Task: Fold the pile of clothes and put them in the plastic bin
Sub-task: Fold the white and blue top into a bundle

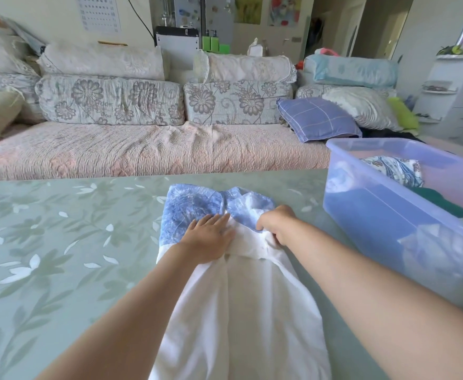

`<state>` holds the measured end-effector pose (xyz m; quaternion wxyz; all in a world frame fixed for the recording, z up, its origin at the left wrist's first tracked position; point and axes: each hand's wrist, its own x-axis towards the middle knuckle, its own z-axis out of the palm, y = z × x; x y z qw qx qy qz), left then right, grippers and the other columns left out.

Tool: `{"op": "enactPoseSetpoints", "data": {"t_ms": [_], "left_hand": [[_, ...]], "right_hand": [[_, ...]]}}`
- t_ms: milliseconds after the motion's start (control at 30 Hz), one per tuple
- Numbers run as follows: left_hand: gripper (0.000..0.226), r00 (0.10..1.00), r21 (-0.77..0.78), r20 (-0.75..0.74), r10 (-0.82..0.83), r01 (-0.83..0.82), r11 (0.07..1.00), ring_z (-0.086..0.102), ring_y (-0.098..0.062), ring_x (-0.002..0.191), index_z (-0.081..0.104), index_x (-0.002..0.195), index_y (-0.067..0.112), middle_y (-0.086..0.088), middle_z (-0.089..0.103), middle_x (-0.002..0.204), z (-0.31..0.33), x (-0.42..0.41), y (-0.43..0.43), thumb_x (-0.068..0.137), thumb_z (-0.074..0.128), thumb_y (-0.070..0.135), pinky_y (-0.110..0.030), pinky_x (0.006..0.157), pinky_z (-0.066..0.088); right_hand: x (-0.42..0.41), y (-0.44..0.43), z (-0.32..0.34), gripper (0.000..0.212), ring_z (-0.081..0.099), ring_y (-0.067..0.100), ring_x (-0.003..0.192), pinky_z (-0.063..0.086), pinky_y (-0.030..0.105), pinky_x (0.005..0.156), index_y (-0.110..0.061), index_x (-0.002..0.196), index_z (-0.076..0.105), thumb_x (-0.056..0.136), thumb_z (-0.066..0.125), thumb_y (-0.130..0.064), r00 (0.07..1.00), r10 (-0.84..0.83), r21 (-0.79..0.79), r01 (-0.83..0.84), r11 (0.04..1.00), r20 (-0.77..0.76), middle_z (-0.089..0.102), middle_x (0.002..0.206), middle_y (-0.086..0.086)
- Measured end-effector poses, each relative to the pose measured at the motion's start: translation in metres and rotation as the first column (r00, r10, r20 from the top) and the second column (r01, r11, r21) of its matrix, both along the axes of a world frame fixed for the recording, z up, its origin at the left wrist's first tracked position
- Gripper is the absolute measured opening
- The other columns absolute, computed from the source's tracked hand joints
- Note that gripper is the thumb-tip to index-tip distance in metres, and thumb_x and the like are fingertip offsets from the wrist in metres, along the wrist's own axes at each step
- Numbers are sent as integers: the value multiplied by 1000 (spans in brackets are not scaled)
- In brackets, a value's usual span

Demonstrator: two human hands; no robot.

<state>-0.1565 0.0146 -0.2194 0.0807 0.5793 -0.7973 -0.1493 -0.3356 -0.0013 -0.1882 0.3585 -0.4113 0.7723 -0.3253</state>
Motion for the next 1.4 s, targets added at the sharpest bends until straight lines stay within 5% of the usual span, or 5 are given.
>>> {"op": "enactPoseSetpoints", "data": {"t_ms": [133, 367, 700, 1000, 1400], "left_hand": [[57, 934, 119, -345, 90, -52, 991, 32, -23, 142, 25, 154, 27, 1, 25, 160, 8, 10, -12, 100, 41, 25, -31, 113, 27], [21, 219, 314, -904, 369, -247, 917, 61, -22, 86, 54, 111, 38, -6, 61, 105, 33, 39, -15, 103, 34, 40, -29, 68, 50], [81, 638, 95, -652, 409, -467, 879, 57, -28, 88, 29, 148, 32, -10, 58, 115, 15, 54, -30, 80, 52, -4, -32, 68, 44], [51, 983, -666, -153, 103, -180, 724, 52, -31, 100, 63, 109, 18, -5, 56, 111, 14, 63, -44, 72, 28, 21, -38, 82, 40], [65, 985, -132, 47, 166, -158, 979, 0, -25, 151, 17, 155, 31, -3, 6, 164, -28, 75, -95, 96, 28, 57, -48, 121, 4]], "right_hand": [[20, -5, 11, 18, 61, 24, 82, 47, 28, 71, -11, 91, 66, 77, 62, 0, 998, 49, -248, -59, 967, -48, 64, 89, 8], [100, 5, 22, 21, 60, 20, 71, 48, 24, 59, -11, 96, 62, 84, 57, 5, 803, 593, -340, -542, 768, 59, 64, 79, 5], [78, -16, -10, 47, 56, 29, 122, 44, 33, 102, -26, 126, 66, 80, 64, -22, 594, 364, -265, -716, 646, -717, 59, 137, 3], [103, -26, -31, 79, -1, 20, 153, 15, 50, 120, -21, 157, 14, 91, 43, -53, 374, 542, 68, -774, 630, -753, 1, 167, 3], [101, -42, -38, 71, 18, 19, 149, 12, 55, 118, -16, 145, 39, 90, 35, -61, 374, 527, 146, -695, 704, -763, 28, 159, 4]]}}
